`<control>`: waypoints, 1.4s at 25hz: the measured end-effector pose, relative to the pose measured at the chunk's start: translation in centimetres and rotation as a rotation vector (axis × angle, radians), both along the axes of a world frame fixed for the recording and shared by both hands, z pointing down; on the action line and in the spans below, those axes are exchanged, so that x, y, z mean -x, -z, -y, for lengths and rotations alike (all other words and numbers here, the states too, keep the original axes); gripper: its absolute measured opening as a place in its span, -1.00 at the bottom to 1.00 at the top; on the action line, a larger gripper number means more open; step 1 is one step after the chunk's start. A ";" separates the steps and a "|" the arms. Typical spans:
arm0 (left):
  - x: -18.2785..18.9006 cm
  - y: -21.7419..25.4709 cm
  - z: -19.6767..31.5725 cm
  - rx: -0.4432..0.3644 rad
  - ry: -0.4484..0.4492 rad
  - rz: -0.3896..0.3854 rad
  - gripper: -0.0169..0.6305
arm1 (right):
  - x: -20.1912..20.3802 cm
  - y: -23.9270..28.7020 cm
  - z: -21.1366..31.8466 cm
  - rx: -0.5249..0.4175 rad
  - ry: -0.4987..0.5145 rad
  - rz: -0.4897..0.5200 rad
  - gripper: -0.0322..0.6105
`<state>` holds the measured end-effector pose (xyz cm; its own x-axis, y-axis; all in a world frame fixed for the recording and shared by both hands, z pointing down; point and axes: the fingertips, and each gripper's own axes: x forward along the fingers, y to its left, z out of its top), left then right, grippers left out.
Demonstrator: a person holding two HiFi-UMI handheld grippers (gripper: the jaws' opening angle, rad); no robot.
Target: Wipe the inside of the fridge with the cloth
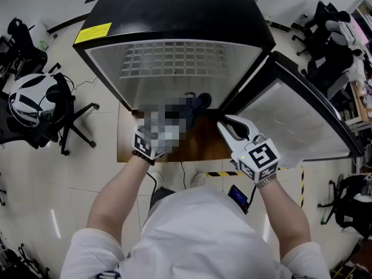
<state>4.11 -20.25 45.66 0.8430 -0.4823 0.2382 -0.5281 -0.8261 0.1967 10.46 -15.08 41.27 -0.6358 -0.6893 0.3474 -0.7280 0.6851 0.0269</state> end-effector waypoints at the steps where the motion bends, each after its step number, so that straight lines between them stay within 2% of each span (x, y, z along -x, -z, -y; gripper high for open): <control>1: -0.1 -0.4 0.8 -0.004 0.037 0.005 -0.70 | -0.2 0.1 0.1 -0.011 -0.019 0.003 -0.75; 3: -0.4 -1.2 2.5 -0.004 0.110 0.012 -0.70 | -0.7 0.3 0.2 -0.030 -0.055 0.004 -0.89; 8: -1.6 -3.1 6.0 -0.001 0.222 0.035 -0.70 | -1.2 0.4 0.3 -0.044 -0.103 -0.001 -0.89; 15: -2.9 -6.3 9.3 0.015 0.323 0.072 -0.70 | -0.7 -0.4 0.0 -0.047 -0.079 0.008 -0.89; 24: -5.0 -8.5 14.5 0.040 0.419 0.035 -0.70 | 0.2 -2.0 -0.5 -0.037 -0.022 0.017 -0.89; 31: -6.6 -9.6 18.5 0.034 0.452 0.034 -0.70 | -0.2 -1.6 -0.5 -0.059 -0.001 0.047 -0.89; 35: -7.1 -9.9 20.7 0.030 0.469 0.020 -0.70 | -1.0 -2.3 -0.7 -0.035 -0.004 0.038 -0.89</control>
